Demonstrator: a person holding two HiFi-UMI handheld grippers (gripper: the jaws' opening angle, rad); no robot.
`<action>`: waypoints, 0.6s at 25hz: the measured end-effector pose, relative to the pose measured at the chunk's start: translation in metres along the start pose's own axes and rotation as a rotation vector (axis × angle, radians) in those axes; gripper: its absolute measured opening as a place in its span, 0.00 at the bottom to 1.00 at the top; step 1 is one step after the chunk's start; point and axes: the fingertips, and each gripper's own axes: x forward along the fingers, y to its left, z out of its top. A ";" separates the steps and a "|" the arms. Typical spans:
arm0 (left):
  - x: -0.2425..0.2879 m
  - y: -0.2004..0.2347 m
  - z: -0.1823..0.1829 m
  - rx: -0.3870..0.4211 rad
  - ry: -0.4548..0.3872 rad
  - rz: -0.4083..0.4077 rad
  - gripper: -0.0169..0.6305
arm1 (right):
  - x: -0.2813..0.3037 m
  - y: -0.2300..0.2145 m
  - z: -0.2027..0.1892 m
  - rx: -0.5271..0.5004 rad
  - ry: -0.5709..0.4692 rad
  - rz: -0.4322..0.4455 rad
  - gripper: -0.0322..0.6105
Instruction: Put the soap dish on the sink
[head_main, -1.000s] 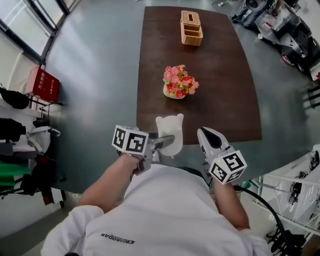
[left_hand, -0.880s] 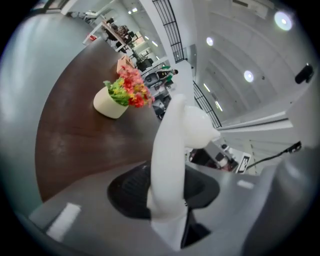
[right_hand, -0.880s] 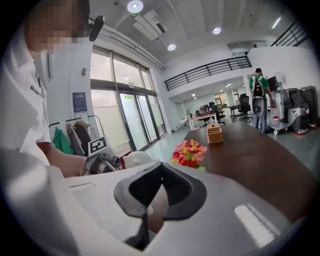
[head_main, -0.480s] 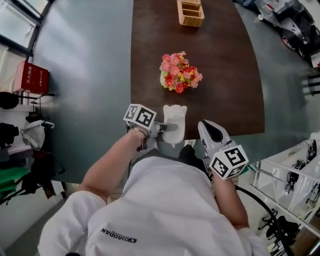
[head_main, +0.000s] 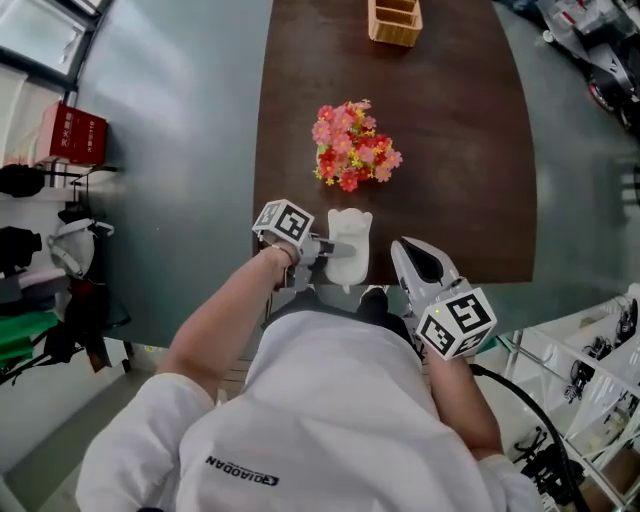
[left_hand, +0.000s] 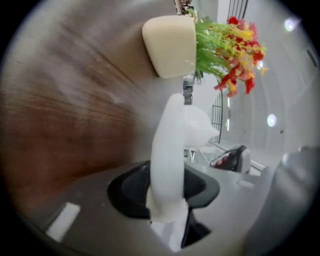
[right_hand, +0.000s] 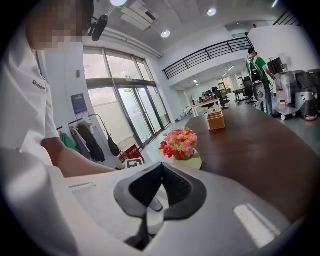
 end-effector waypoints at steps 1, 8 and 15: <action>0.000 0.000 0.001 -0.001 0.000 0.005 0.28 | 0.001 -0.001 0.000 -0.001 0.005 0.005 0.05; -0.004 0.009 0.009 0.032 0.003 0.098 0.41 | 0.005 -0.003 -0.006 0.005 0.017 0.023 0.05; -0.009 0.006 0.009 0.027 -0.015 0.126 0.52 | 0.004 -0.003 -0.008 0.003 0.026 0.029 0.05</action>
